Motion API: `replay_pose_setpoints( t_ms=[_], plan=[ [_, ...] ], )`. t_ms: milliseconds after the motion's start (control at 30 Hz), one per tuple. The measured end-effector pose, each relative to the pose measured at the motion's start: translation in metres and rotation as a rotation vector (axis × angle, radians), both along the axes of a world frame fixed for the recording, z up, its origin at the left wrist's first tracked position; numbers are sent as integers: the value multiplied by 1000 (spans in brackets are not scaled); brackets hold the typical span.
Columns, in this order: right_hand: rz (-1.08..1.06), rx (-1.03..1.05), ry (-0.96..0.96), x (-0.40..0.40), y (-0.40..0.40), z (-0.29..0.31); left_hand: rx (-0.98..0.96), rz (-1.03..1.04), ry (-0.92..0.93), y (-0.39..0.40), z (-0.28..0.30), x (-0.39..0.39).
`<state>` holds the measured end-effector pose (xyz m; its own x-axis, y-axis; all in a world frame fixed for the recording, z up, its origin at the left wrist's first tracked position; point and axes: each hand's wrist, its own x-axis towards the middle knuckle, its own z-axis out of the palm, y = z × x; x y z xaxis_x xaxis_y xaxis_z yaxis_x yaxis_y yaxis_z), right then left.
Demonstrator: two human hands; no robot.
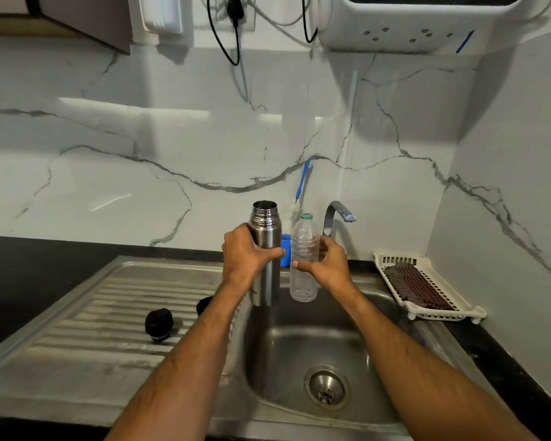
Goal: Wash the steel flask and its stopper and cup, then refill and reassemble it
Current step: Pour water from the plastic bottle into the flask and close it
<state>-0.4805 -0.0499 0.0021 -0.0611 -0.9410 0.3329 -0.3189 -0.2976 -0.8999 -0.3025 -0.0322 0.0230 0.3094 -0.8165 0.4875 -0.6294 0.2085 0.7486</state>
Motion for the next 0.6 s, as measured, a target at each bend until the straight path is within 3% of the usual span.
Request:
replay_pose_setpoints(
  t_ms=[233,600],
  plan=[
    [31,4,-28,65,-35,8,-46,107,-53,-15,24,58],
    [87,54,84,147,-100,-20,-51,210,-76,-44,23,142]
  ],
)
